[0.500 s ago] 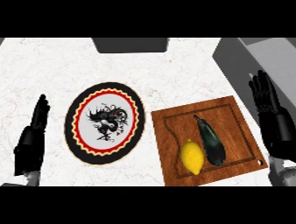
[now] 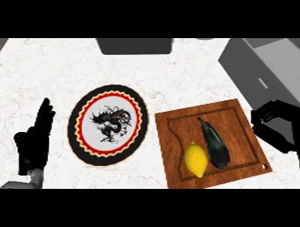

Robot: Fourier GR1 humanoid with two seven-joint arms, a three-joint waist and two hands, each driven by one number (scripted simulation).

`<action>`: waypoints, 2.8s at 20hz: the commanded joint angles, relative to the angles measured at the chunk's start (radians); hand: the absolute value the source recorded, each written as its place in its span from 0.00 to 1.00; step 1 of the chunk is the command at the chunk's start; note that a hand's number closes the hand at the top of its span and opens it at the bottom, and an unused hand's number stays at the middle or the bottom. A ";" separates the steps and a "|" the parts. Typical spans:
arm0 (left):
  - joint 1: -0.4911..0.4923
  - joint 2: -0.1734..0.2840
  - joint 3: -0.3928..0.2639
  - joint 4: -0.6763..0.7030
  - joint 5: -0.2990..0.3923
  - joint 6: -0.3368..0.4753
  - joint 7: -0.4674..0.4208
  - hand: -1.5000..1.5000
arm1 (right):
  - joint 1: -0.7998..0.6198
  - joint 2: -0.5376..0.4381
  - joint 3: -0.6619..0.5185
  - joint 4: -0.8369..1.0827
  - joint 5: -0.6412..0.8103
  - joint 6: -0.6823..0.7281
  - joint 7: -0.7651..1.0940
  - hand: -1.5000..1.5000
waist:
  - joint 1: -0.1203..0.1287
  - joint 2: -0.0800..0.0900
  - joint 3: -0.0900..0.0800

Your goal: Pick the eggplant from the cutting board and place it in the cardboard box

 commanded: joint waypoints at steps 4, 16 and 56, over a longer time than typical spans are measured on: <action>-0.040 -0.031 0.009 0.061 0.022 -0.028 0.032 0.50 | 0.129 -0.088 0.057 -0.183 0.316 -0.140 0.291 0.00 | -0.002 -0.007 0.011; -0.048 -0.043 0.027 0.099 0.050 -0.106 -0.005 0.50 | -0.138 -0.221 0.063 -0.471 0.138 0.386 1.000 0.00 | 0.039 -0.002 0.011; -0.087 -0.076 0.076 0.150 0.010 -0.098 -0.001 0.50 | -0.566 0.085 0.388 0.132 0.008 0.497 1.279 0.00 | 0.022 -0.009 0.011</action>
